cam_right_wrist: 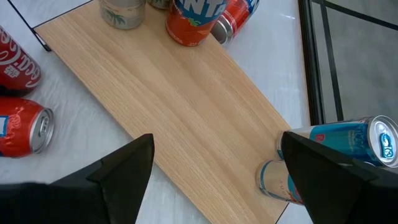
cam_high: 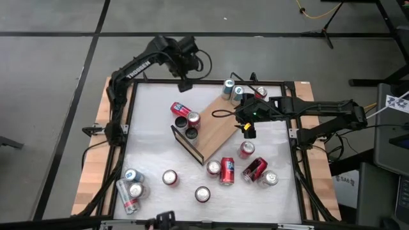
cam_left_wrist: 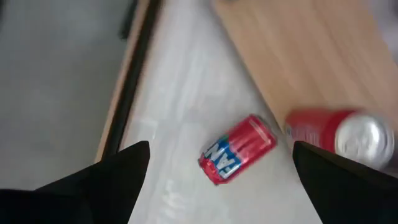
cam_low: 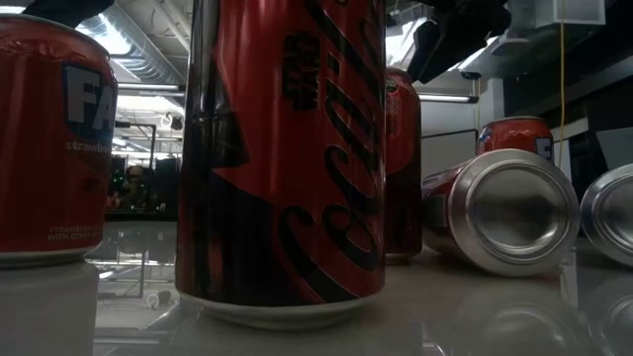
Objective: Place canned beverage on shelf
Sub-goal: Put the orange soda can on the shelf
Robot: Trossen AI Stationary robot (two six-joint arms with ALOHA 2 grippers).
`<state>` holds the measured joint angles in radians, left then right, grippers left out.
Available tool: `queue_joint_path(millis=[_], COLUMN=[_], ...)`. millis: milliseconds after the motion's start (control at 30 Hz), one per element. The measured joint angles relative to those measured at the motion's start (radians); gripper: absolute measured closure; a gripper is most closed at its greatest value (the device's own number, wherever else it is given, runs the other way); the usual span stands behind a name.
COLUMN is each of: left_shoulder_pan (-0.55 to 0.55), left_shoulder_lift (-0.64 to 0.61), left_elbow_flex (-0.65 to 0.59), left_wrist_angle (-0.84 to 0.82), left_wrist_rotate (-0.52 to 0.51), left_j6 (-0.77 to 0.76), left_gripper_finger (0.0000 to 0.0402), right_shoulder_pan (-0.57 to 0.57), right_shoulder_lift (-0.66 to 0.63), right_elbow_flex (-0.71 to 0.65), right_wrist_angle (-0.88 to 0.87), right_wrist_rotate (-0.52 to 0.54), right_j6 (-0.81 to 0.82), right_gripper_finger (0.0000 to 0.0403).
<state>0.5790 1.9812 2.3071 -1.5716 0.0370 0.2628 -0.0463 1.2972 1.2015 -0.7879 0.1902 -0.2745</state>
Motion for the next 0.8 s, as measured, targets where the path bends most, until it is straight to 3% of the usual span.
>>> queue_joint_path(millis=[133, 400, 600, 800], left_shoulder_pan=[0.067, 0.164, 0.191, 0.195], left_shoulder_lift=[0.000, 0.000, 0.001, 0.001], left_elbow_flex=[-0.064, -0.306, -0.488, -0.575], left_wrist_angle=[0.000, 0.022, 0.208, 0.361], left_wrist_rotate=[0.112, 0.219, 0.217, 0.215], left_j6=[0.211, 0.330, 0.402, 0.488], left_gripper_finger=[0.0015, 0.0015, 0.0015, 0.0015], right_shoulder_pan=[0.000, 0.000, 0.000, 0.000], right_shoulder_lift=[0.000, 0.000, 0.000, 0.000], right_elbow_flex=[0.000, 0.000, 0.000, 0.000], right_wrist_angle=[0.000, 0.000, 0.000, 0.000], right_wrist_rotate=[0.000, 0.000, 0.000, 0.000], right_j6=[0.000, 0.000, 0.000, 0.000], right_gripper_finger=[0.0061, 0.0061, 0.0061, 0.0061])
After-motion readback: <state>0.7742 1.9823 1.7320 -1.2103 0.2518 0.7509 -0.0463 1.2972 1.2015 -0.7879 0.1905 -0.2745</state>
